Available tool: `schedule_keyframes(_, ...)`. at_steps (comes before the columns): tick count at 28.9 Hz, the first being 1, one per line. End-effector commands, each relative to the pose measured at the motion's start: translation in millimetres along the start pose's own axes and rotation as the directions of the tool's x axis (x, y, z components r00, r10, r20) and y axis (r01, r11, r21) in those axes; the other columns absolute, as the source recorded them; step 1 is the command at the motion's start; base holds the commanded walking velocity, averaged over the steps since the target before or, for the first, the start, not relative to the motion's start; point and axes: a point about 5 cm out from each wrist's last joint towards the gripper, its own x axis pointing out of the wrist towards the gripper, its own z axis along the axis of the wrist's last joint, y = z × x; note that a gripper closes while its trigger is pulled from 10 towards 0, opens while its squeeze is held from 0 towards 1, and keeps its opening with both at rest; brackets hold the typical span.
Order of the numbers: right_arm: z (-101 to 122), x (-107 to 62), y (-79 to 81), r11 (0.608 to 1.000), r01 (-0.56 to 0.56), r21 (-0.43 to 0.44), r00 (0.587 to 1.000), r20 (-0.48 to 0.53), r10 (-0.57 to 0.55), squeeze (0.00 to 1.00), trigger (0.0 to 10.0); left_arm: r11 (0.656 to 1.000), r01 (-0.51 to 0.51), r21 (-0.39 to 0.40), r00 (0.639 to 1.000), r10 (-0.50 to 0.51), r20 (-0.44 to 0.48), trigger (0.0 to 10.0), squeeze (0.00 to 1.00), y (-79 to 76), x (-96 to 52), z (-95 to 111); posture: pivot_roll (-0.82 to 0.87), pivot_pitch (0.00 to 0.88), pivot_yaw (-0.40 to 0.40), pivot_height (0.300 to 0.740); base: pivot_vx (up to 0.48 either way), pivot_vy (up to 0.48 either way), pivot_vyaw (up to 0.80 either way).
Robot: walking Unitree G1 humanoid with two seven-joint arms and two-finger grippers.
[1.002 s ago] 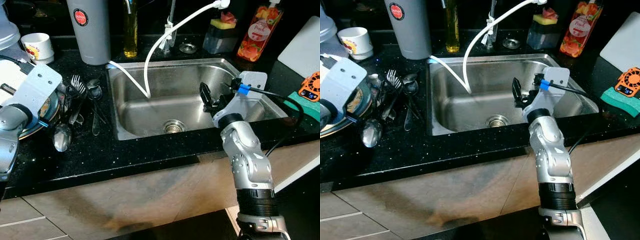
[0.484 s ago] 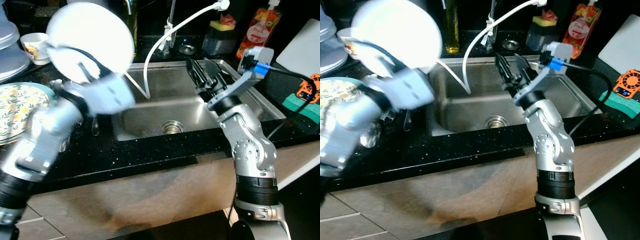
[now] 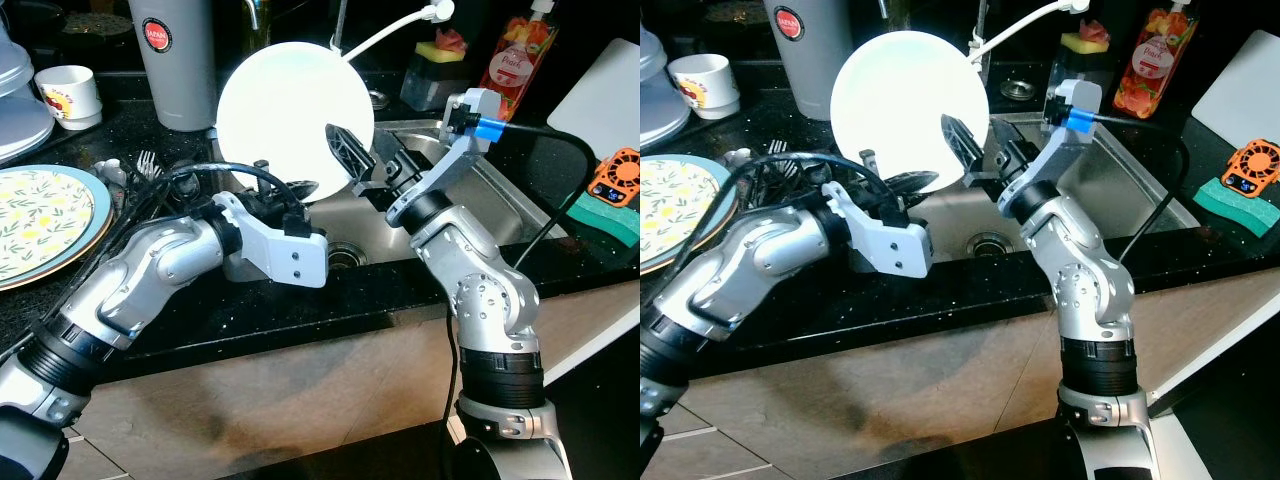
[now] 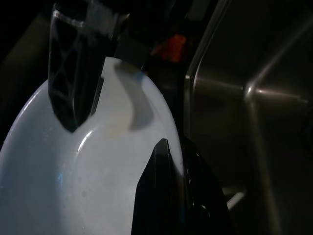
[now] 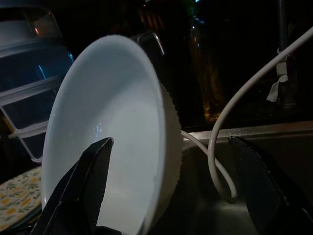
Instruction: Kitchen organization
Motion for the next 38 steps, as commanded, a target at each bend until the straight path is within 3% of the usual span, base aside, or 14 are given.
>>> schedule_keyframes(1,-6,-1.0,-5.0,0.999,0.031,-0.019,0.999,-0.034,-0.032,0.0,10.0,1.0,0.007,0.013,0.998,-0.008,0.061,10.0,0.0,-3.6,7.6,10,0.11,0.027,-0.066,0.74,0.0,0.0,0.0)
schedule_keyframes(2,-7,-0.5,-5.9,0.999,0.043,-0.026,0.998,-0.04,-0.044,0.0,10.0,1.0,0.007,0.01,0.998,-0.007,0.067,10.0,0.0,-3.8,8.2,11,0.11,0.027,-0.066,0.74,0.0,0.0,0.0)
schedule_keyframes(4,-9,0.2,-7.7,0.997,0.069,-0.037,0.996,-0.049,-0.071,0.0,0.0,1.0,0.013,0.016,0.997,-0.014,0.08,10.0,0.0,-6.3,9.5,11,0.11,0.03,-0.067,0.74,0.0,0.0,0.0)
schedule_keyframes(8,-12,-0.3,-7.1,0.997,0.067,-0.045,0.996,-0.058,-0.07,0.0,0.0,0.999,0.003,0.034,0.996,-0.006,0.09,10.0,0.0,-9.0,10.7,12,0.11,0.03,-0.067,0.74,0.0,0.0,0.0)
schedule_keyframes(9,-12,-0.6,-6.9,0.996,0.073,-0.042,0.995,-0.06,-0.076,0.0,0.0,0.999,-0.003,0.044,0.995,-0.001,0.097,10.0,1.0,-8.7,11.6,12,0.11,0.034,-0.068,0.74,0.0,0.0,0.0)
schedule_keyframes(16,-13,0.2,-8.1,0.996,0.086,-0.036,0.994,-0.059,-0.088,0.0,0.0,0.998,-0.024,0.066,0.994,0.017,0.107,10.0,1.0,-7.2,12.2,9,0.11,0.035,-0.07,0.74,0.0,0.0,0.0)
schedule_keyframes(17,-14,0.3,-9.6,0.995,0.095,-0.036,0.993,-0.061,-0.097,0.0,0.0,0.996,-0.05,0.071,0.993,0.042,0.109,10.0,0.0,-6.1,12.3,9,0.11,0.038,-0.074,0.74,0.0,0.0,0.0)
schedule_keyframes(26,-18,0.0,-17.9,0.989,0.145,-0.036,0.986,-0.079,-0.147,0.0,0.0,0.987,-0.139,0.079,0.985,0.13,0.109,10.0,0.0,0.9,10.6,9,0.12,0.042,-0.077,0.74,0.0,0.0,0.0)
schedule_keyframes(27,-20,-0.3,-21.1,0.986,0.162,-0.049,0.982,-0.088,-0.165,0.0,2.2,0.989,-0.136,0.056,0.987,0.131,0.088,10.0,0.0,-1.0,9.6,6,0.12,0.049,-0.079,0.74,0.0,0.0,0.0)
schedule_keyframes(29,-21,-0.5,-22.7,0.984,0.171,-0.058,0.98,-0.091,-0.176,0.0,2.2,0.99,-0.136,0.042,0.988,0.132,0.079,10.0,0.0,-1.5,9.2,5,0.12,0.049,-0.079,0.74,0.0,0.0,0.0)
schedule_keyframes(30,-20,-0.9,-25.1,0.98,0.185,-0.078,0.977,-0.088,-0.192,0.0,10.0,0.989,-0.151,0.0,0.987,0.151,0.052,10.0,0.0,-0.6,8.8,2,0.12,0.052,-0.077,0.74,0.0,0.0,0.0)
schedule_keyframes(32,-17,-1.7,-29.2,0.969,0.216,-0.123,0.972,-0.063,-0.224,0.0,10.0,0.98,-0.188,-0.064,0.982,0.188,-0.009,10.0,0.0,3.0,8.4,-4,0.12,0.052,-0.075,0.74,0.0,0.0,0.0)
schedule_keyframes(36,-4,-5.9,-43.7,0.914,0.341,-0.222,0.94,0.05,-0.338,0.0,10.0,0.844,-0.4,-0.357,0.901,0.29,-0.323,10.0,0.0,13.0,2.7,-36,0.12,0.054,-0.071,0.74,0.0,0.0,0.0)
schedule_keyframes(38,3,-8.8,-48.7,0.888,0.383,-0.253,0.924,0.101,-0.37,0.0,10.0,0.705,-0.508,-0.494,0.839,0.275,-0.47,10.0,0.0,12.2,-5.0,-51,0.12,0.054,-0.069,0.74,0.0,0.0,0.0)
